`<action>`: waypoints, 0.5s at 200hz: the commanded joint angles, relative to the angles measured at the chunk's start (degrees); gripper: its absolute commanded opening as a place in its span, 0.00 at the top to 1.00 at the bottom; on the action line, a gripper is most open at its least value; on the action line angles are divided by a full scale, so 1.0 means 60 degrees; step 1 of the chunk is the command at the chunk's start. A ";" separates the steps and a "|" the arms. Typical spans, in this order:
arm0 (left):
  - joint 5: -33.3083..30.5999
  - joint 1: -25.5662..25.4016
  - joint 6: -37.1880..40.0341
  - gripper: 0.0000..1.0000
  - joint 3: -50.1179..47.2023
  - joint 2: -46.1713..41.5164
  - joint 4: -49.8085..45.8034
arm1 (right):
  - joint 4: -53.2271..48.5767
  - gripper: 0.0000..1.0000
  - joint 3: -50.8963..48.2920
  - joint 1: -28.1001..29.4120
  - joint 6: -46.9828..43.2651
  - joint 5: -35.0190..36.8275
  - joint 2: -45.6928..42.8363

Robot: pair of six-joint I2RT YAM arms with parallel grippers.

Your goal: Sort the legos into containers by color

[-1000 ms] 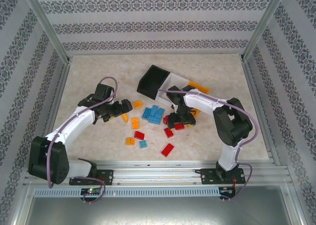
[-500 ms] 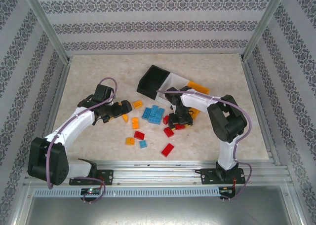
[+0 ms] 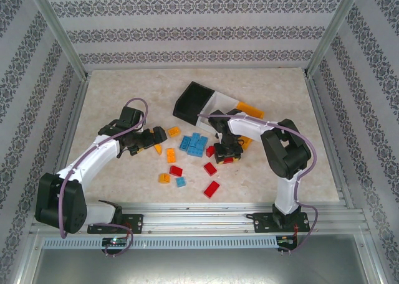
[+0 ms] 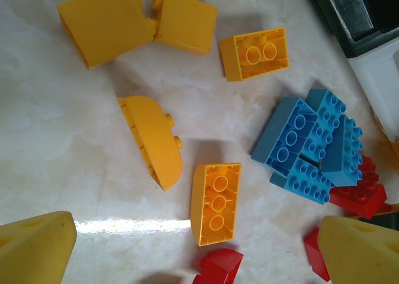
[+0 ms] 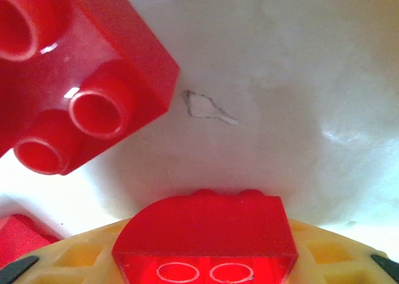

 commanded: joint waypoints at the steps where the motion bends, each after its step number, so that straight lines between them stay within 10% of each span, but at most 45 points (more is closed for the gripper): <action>1: 0.0027 -0.0046 -0.0118 0.00 -0.0005 0.0006 0.0146 | -0.0341 0.58 -0.0131 -0.0123 0.0023 0.0135 -0.0640; 100: 0.0260 -0.0062 -0.0103 0.00 -0.0173 -0.0517 0.0087 | -0.1312 0.58 0.0319 -0.0760 0.0905 -0.0587 -0.3364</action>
